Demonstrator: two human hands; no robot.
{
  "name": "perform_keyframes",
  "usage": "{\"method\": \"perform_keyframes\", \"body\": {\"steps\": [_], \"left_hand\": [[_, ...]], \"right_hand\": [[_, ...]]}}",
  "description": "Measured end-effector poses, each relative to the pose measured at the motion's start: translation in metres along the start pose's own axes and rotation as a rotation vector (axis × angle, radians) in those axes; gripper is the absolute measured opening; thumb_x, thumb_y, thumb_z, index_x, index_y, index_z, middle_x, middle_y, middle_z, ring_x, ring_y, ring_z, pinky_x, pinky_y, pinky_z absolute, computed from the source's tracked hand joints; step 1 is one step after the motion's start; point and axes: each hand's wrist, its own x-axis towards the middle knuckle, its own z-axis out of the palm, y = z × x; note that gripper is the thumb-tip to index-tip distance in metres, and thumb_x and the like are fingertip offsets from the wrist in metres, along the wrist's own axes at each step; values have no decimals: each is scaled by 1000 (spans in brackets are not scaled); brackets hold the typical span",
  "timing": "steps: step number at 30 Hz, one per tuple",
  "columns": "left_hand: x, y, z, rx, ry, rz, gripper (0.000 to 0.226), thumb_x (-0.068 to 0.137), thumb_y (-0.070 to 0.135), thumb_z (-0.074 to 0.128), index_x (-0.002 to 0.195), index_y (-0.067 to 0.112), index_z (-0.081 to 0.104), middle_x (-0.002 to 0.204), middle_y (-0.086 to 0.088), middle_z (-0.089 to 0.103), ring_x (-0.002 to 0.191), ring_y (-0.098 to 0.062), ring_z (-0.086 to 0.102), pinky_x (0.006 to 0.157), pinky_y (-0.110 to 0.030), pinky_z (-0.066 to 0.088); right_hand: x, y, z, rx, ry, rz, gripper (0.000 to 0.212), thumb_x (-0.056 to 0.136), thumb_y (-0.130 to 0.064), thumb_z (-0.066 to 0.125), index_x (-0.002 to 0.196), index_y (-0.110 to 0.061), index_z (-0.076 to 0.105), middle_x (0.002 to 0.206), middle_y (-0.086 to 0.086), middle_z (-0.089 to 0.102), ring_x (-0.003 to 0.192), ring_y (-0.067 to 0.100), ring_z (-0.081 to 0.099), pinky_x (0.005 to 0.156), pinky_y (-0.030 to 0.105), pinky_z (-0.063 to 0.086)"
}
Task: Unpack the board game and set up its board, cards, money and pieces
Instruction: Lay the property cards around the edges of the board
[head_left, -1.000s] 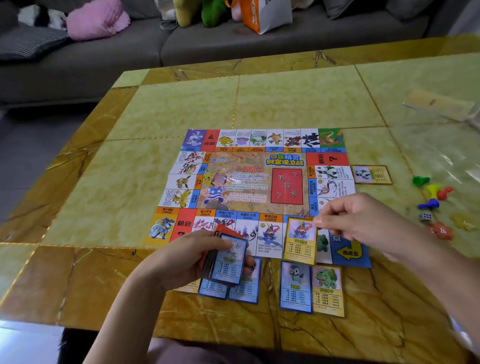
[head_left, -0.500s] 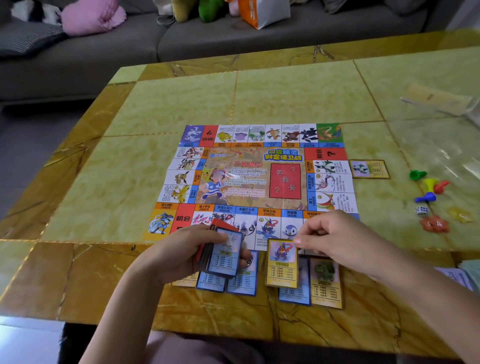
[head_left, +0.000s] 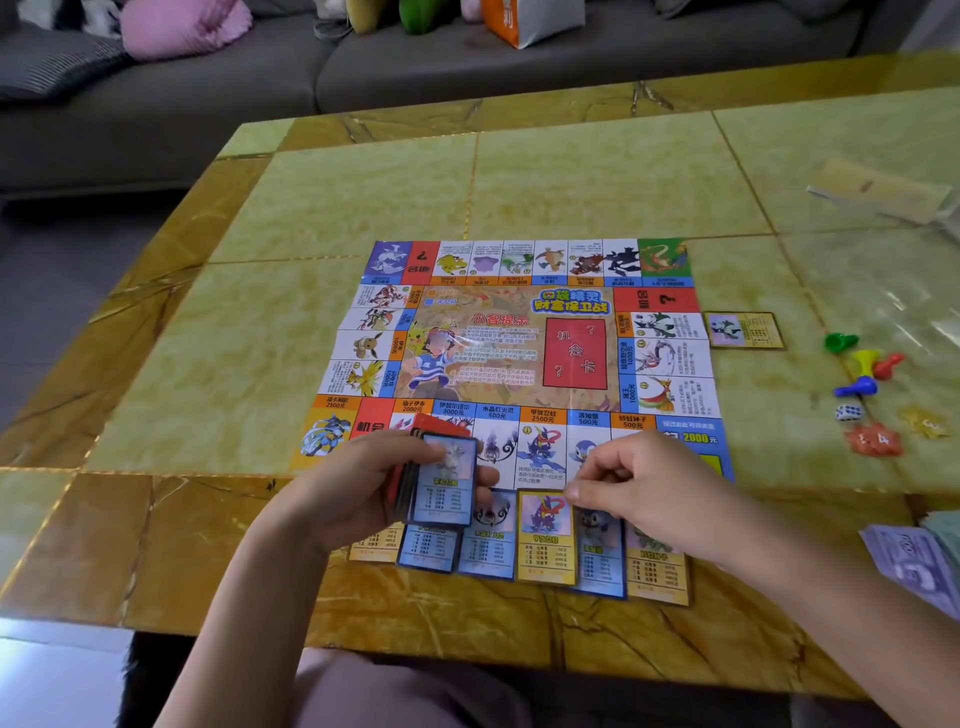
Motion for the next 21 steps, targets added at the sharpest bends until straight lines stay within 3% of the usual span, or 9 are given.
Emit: {"method": "perform_keyframes", "body": {"steps": [4,9,13,17,21], "left_hand": [[0,1,-1,-54,67,60,31,91,6,40,112,-5,60,109,-27,67,90,-33,70,82,-44,57],[-2,1,-1,-121,75,93,30,94,5,37,112,-3,60,106,-26,68,88,-33,71,73,-41,60],[-3,2,0,-121,68,90,29,92,5,39,111,-3,60,107,-28,67,88,-34,71,77,-43,59],[-3,1,0,-63,0,25,36,82,7,50,115,-8,57,108,-30,66,90,-37,70,76,-43,59],[-3,-1,1,11,-107,-55,43,84,7,53,122,-11,51,114,-32,62,99,-40,66,81,-42,56]], "right_hand": [[0,0,2,-14,0,-6,15,86,-29,69,73,-21,70,59,1,66,41,1,50,51,21,43],[0,1,2,-47,36,-9,18,84,-32,70,72,-20,67,59,-2,64,42,1,51,50,19,41],[-2,1,1,-99,73,-68,16,81,-32,73,71,-23,63,59,-5,59,42,0,48,45,13,36],[-7,-1,4,-101,20,-174,13,77,-28,77,76,-27,64,55,-11,52,49,1,48,50,13,37],[-9,-4,11,-247,12,-265,23,72,-39,79,89,-33,64,69,-9,55,62,3,50,58,15,40]]}}
